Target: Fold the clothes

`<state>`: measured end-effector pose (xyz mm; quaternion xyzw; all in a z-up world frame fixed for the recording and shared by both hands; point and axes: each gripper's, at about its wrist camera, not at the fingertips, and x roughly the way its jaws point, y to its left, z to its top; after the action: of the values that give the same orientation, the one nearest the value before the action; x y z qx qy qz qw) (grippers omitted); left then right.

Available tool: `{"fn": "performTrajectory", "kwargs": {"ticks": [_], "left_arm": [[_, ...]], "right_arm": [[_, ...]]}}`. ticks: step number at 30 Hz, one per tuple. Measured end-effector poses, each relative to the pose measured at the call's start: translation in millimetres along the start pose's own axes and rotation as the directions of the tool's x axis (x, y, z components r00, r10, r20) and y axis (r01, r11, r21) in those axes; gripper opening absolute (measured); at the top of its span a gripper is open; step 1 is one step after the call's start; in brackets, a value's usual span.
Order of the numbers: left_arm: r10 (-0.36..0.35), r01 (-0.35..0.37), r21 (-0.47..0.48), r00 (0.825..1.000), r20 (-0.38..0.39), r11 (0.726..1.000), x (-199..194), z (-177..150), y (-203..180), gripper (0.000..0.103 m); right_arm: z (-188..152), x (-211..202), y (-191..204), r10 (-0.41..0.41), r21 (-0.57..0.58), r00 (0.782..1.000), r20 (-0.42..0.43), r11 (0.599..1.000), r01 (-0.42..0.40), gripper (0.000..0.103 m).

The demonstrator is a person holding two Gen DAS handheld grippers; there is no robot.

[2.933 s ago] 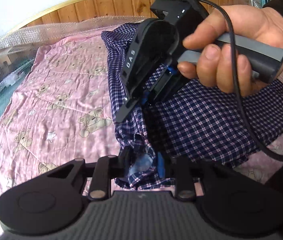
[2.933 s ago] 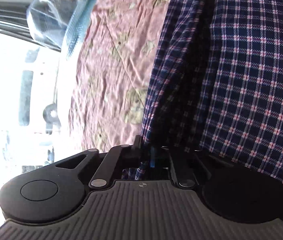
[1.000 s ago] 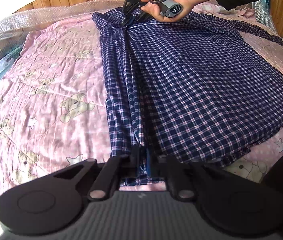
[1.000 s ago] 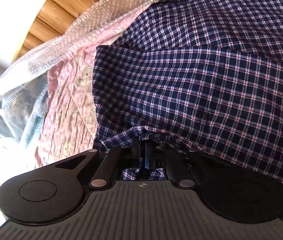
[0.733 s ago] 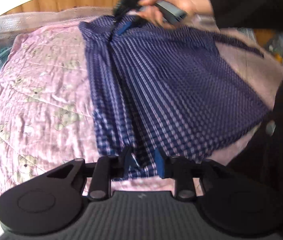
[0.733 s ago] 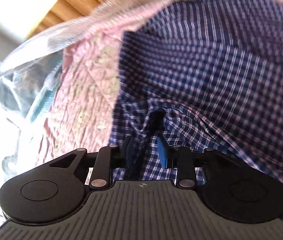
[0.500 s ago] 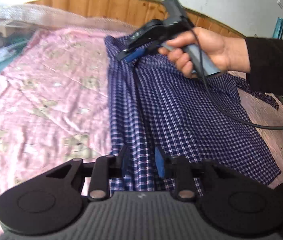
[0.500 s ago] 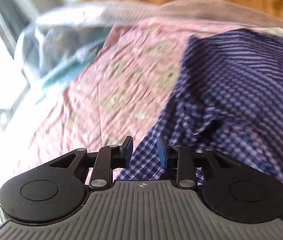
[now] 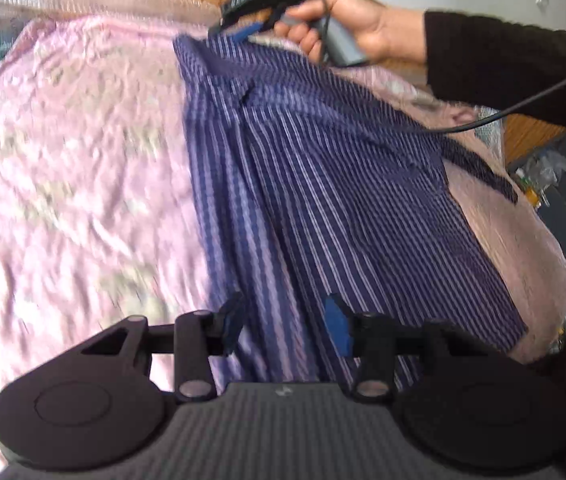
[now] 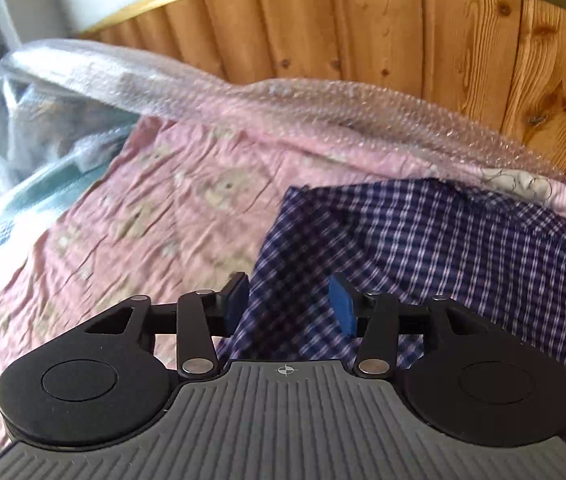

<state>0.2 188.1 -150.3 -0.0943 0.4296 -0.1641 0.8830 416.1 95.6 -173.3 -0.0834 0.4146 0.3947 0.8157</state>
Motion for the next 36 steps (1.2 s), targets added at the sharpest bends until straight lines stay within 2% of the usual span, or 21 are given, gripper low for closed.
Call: {"fn": "performTrajectory", "kwargs": {"ticks": [1,4,6,7,8,9,11,15,19,25,29,33,36], "left_arm": [[-0.002,0.002,0.008,1.0,0.018,1.0,0.8,12.6,8.8,0.048],[-0.021,0.018,0.049,0.998,0.056,0.999,16.1,49.0,31.1,0.049],[-0.048,0.042,0.069,0.996,0.079,0.997,31.7,72.6,43.6,0.049],[-0.058,0.051,0.078,0.994,0.093,0.996,37.6,83.1,47.5,0.049],[-0.066,0.057,0.087,0.992,0.106,0.995,44.2,93.2,51.4,0.049],[-0.066,0.055,0.096,0.991,0.113,0.994,52.9,102.0,55.2,0.05],[-0.065,0.051,0.114,0.99,0.127,0.992,70.4,119.7,62.8,0.05],[-0.066,0.042,0.15,0.986,0.155,0.988,105.2,155.0,78.1,0.052],[-0.067,0.033,0.186,0.981,0.182,0.982,140.0,190.2,93.4,0.052],[-0.071,0.027,0.198,0.973,0.219,0.98,176.1,222.3,103.3,0.052],[-0.112,0.077,0.151,0.965,0.238,0.985,201.4,251.0,118.8,0.053],[-0.171,0.159,0.077,0.97,0.175,0.984,238.8,272.5,140.0,0.052],[-0.194,0.191,0.043,0.975,0.106,0.981,263.1,281.3,153.1,0.049]], "right_arm": [[7.4,13.7,-7.3,0.003,0.007,1.0,-0.009,1.0,-0.003,0.06],[21.3,53.3,-20.5,0.036,-0.005,0.998,-0.058,0.999,-0.036,0.062],[24.6,75.1,-26.8,0.084,-0.02,0.991,-0.109,0.996,-0.087,0.061],[23.9,81.8,-29.1,0.104,-0.03,0.985,-0.135,0.994,-0.109,0.051],[23.1,88.0,-31.4,0.123,-0.039,0.979,-0.161,0.991,-0.131,0.018],[21.7,88.5,-33.0,0.143,-0.042,0.974,-0.175,0.987,-0.152,0.006],[19.0,75.9,-37.6,0.168,-0.04,0.975,-0.143,0.984,-0.176,0.0],[18.9,47.4,-53.1,0.162,0.005,0.985,-0.064,0.987,-0.162,0.0],[22.5,42.6,-57.5,0.19,-0.007,0.98,-0.06,0.982,-0.19,0.0],[20.1,28.4,-63.2,0.128,-0.033,0.991,-0.028,0.991,-0.129,0.0],[3.4,23.9,-70.0,0.021,-0.028,0.997,-0.081,0.999,-0.024,0.0],[-12.3,40.2,-74.6,-0.003,-0.022,0.991,-0.133,1.0,0.0,0.0],[-15.9,39.7,-79.1,0.008,-0.004,0.993,-0.121,1.0,-0.008,0.0]]}}
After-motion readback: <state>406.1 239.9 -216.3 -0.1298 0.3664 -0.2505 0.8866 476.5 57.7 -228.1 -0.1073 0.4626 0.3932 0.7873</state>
